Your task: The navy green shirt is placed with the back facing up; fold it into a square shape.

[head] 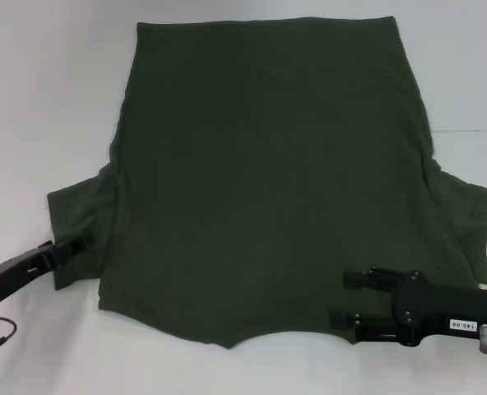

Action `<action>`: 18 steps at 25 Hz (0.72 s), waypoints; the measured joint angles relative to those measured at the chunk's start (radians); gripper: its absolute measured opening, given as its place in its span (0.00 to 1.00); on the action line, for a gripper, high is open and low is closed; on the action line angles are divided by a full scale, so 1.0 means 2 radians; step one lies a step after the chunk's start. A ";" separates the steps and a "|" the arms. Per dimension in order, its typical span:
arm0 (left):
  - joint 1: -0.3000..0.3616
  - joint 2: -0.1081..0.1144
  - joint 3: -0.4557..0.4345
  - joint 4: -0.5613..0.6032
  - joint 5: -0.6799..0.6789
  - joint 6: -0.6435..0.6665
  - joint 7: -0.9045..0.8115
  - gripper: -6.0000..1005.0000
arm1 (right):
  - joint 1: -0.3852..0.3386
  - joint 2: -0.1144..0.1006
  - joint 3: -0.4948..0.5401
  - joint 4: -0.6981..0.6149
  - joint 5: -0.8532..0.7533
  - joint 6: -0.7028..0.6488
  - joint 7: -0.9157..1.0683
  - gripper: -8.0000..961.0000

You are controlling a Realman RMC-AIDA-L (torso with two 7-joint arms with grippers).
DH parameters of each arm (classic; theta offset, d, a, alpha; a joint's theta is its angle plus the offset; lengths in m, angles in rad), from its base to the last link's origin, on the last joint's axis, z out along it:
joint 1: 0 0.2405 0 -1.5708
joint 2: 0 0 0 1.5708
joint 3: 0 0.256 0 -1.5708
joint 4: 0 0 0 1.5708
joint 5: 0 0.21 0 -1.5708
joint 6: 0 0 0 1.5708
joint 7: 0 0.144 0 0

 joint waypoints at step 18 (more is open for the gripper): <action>-0.002 0.000 0.006 0.004 0.008 0.008 0.001 0.83 | -0.001 0.001 0.000 0.000 0.000 0.000 -0.002 0.96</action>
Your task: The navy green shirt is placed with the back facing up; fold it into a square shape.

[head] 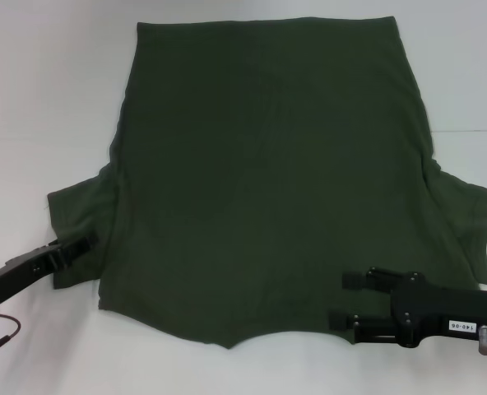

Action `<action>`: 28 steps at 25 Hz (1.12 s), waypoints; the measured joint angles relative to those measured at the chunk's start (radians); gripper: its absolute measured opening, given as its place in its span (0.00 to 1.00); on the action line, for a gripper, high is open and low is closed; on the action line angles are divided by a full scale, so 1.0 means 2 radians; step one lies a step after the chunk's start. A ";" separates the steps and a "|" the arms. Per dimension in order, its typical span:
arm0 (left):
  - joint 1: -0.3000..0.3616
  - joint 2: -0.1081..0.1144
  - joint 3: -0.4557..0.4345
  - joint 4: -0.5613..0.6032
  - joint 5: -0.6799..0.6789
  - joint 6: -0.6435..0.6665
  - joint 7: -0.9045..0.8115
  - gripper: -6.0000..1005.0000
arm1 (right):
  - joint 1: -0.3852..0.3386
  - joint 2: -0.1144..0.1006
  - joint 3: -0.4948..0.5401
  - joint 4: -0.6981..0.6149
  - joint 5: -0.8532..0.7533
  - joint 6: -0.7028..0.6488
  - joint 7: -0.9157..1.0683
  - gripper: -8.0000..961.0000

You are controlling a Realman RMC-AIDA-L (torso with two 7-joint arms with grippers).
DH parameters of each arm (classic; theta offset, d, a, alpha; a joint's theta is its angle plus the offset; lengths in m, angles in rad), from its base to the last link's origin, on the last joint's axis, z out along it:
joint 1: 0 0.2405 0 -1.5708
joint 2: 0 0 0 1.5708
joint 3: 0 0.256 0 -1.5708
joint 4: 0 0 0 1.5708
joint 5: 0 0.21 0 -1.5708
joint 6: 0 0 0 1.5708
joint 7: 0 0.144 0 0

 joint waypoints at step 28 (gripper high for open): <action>-0.013 0.000 0.021 0.011 0.006 -0.020 0.000 0.01 | -0.002 0.001 0.005 -0.001 0.001 0.000 0.001 0.96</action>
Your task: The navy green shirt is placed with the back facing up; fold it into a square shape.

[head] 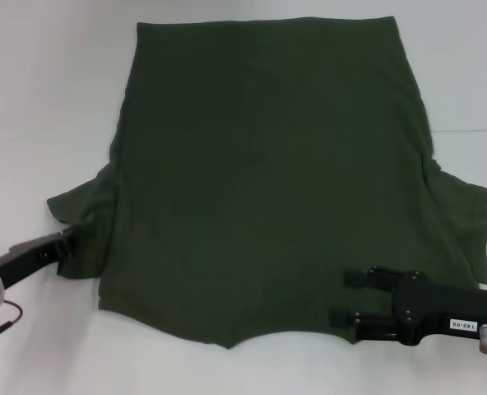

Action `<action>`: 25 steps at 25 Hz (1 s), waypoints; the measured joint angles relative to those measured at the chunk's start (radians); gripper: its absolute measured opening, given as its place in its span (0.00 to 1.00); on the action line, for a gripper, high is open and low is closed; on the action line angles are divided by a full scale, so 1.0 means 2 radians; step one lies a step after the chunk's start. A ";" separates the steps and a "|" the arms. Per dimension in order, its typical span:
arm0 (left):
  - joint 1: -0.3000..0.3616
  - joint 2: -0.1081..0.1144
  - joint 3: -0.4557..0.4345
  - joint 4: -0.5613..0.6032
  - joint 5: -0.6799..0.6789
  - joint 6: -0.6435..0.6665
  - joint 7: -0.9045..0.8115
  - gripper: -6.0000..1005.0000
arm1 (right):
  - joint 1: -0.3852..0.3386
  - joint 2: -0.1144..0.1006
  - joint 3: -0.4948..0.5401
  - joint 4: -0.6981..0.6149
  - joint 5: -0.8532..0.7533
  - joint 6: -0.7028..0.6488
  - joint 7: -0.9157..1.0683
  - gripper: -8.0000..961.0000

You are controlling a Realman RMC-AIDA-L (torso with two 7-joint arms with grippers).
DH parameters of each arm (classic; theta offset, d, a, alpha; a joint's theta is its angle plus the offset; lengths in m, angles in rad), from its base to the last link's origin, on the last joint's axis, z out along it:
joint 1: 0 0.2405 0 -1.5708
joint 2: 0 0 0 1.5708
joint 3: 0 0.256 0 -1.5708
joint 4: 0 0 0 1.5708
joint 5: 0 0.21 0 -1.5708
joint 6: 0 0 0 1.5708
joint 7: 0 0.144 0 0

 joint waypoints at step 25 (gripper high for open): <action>-0.002 0.005 0.001 0.134 0.092 0.009 -0.034 0.01 | -0.010 -0.005 0.001 0.002 0.000 -0.004 0.006 0.96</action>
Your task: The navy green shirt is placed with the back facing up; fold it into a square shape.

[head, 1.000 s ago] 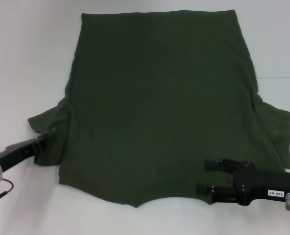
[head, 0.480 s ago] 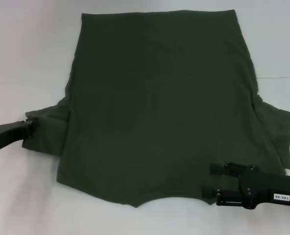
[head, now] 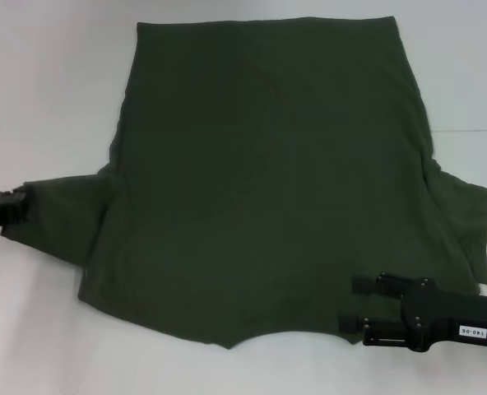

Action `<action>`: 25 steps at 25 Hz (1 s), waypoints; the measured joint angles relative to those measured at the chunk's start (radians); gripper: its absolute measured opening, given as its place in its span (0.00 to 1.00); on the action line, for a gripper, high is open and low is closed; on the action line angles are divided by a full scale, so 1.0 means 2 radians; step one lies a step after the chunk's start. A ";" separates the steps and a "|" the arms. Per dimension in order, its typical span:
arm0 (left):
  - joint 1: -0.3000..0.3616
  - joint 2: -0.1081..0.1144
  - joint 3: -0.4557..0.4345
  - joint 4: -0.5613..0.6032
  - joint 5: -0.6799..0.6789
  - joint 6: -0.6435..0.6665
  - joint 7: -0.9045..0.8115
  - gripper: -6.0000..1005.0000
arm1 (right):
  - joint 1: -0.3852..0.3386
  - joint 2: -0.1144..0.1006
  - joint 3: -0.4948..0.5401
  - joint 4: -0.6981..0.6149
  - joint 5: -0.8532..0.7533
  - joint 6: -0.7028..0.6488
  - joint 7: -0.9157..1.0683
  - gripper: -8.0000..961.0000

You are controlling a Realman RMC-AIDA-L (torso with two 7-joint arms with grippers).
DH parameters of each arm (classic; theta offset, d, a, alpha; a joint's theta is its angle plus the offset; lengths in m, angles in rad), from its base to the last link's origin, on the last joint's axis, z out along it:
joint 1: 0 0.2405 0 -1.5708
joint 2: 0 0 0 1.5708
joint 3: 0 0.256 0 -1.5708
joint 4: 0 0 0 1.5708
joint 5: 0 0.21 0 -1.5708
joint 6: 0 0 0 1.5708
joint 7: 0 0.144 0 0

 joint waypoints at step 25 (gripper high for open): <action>-0.021 -0.003 0.005 0.017 0.022 -0.054 0.040 0.01 | 0.000 0.002 -0.001 -0.001 0.000 -0.001 0.005 0.96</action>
